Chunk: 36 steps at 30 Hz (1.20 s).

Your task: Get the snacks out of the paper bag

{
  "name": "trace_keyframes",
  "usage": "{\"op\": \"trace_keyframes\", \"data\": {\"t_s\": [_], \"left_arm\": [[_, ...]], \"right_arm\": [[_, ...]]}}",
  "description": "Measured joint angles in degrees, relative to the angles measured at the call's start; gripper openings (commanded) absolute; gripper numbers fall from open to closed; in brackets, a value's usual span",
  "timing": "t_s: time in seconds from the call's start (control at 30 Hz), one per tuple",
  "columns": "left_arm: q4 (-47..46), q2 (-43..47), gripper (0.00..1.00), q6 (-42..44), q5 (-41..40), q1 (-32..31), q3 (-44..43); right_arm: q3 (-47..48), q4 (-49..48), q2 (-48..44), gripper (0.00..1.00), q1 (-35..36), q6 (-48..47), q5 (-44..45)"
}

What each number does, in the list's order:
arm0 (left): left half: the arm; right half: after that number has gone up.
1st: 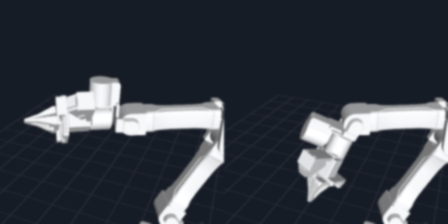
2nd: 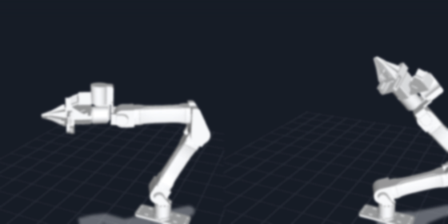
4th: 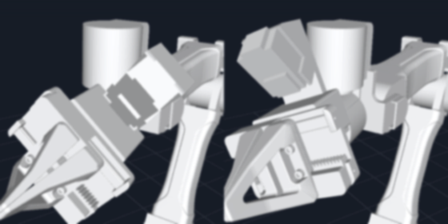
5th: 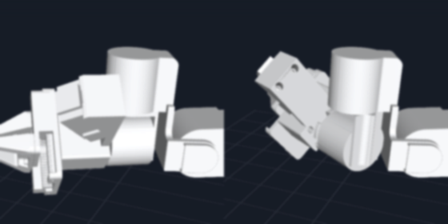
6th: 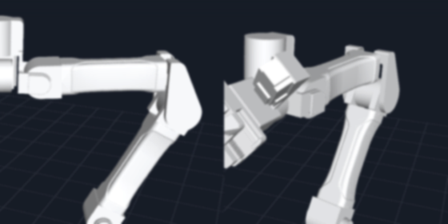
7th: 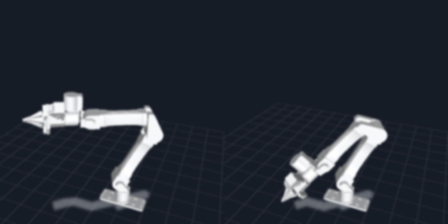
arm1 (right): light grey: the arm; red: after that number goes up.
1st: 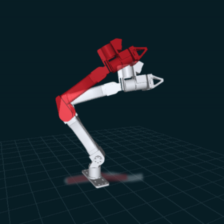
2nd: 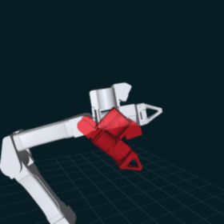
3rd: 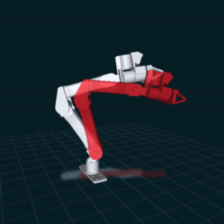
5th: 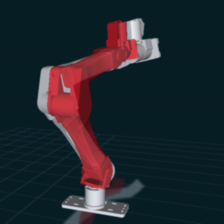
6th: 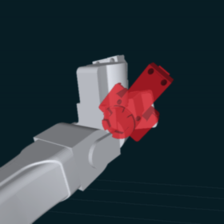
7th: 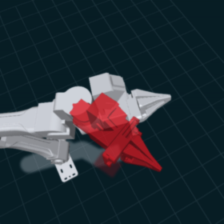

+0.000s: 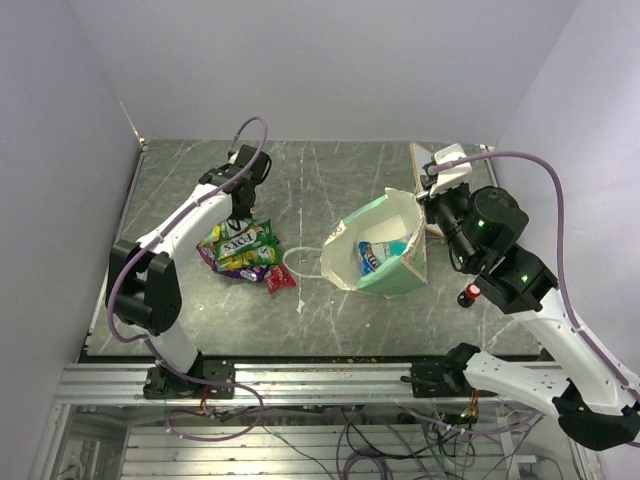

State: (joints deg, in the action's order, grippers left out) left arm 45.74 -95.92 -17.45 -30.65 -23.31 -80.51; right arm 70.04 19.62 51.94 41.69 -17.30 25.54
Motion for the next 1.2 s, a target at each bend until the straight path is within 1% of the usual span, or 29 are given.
{"op": "trace_keyframes", "data": {"t_s": [0.13,0.2,0.4,0.47,0.6,0.63,0.7,0.77,0.83,1.0,1.07,1.2], "left_arm": [[-0.94,-2.6,0.07,-0.85,2.95,0.04,0.57],[-1.97,-3.21,0.12,-1.44,4.42,0.28,1.11],[-4.44,-3.26,0.46,-3.32,8.66,0.72,3.34],[-4.39,-3.21,0.56,-3.87,10.27,0.72,3.54],[-3.93,-2.47,0.67,-4.02,12.35,0.72,3.67],[-3.69,-2.05,0.71,-4.02,12.59,0.7,3.63],[-2.67,-1.27,0.86,-3.96,12.83,0.7,3.21],[-1.62,-0.7,0.95,-3.67,12.9,0.7,2.21],[-0.68,-0.39,0.98,-3.37,12.92,0.7,0.66],[0.42,0.66,1.0,-2.25,13.05,0.7,-2.56],[0.59,1.27,1.0,-1.88,13.31,0.7,-3.02],[1.73,2.4,1.0,-1.31,13.97,0.7,-4.79]], "right_arm": [[-1.7,-1.46,-1.68,0.0,0.0,-0.68,0.44],[-2.69,-2.23,-2.91,0.0,0.0,-0.79,0.66],[-3.21,-2.95,-4.57,0.0,0.0,-4.13,2.12],[-3.21,-3.13,-4.55,0.0,0.0,-6.38,2.93],[-3.21,-3.96,-4.55,0.0,0.0,-11.39,5.05],[-3.21,-4.42,-4.55,0.0,0.0,-12.48,5.75],[-3.21,-5.68,-4.55,0.0,0.0,-14.86,7.08],[-3.21,-6.78,-4.55,0.0,0.0,-16.87,8.17],[-3.19,-7.72,-4.42,0.0,0.0,-18.51,8.92],[-3.17,-9.03,-3.39,0.0,0.0,-19.93,7.61],[-3.34,-8.96,-3.32,0.0,0.0,-19.3,5.03],[-5.27,-7.72,-3.8,0.0,0.0,-14.88,-6.36]]}}
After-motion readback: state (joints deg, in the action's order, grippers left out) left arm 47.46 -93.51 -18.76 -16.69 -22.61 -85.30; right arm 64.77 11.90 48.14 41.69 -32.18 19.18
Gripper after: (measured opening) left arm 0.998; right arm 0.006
